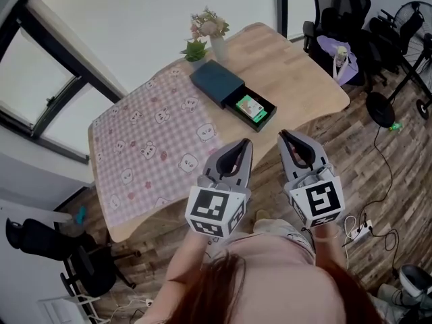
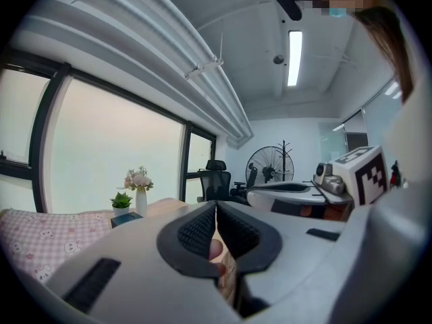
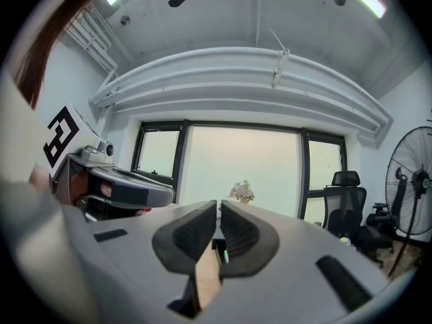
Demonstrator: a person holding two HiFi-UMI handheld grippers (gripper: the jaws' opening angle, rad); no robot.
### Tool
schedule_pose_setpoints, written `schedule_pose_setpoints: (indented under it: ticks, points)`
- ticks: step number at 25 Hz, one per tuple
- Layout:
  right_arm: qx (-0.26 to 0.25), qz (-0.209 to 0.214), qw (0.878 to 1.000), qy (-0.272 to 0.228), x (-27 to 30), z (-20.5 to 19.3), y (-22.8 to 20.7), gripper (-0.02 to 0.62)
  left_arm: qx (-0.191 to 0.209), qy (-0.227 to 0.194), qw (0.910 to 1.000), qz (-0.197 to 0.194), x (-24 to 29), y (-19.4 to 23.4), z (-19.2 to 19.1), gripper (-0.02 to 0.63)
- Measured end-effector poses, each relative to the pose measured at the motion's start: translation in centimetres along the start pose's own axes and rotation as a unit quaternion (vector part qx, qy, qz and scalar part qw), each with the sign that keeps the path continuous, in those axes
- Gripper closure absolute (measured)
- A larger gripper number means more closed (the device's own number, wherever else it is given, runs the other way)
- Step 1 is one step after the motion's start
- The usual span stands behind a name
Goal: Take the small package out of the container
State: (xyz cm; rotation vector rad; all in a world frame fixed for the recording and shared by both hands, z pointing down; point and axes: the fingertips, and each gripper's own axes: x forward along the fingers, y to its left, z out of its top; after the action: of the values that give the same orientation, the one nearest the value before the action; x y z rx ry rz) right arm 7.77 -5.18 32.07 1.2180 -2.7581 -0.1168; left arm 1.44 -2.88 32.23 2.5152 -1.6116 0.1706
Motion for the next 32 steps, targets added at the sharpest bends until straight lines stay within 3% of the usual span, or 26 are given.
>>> schedule_pose_setpoints:
  ticks: [11,32]
  points:
    - [-0.012,0.039,0.998,0.038,5.6,-2.4,-1.4,0.546,-0.001,0.017,0.9998,0.008,3.2,3.3,-0.9,0.592]
    - [-0.017,0.044,0.989,0.138,16.7,-8.2,-2.8,0.507,0.004,0.052,0.998,-0.035,10.8,12.9,-3.1,0.592]
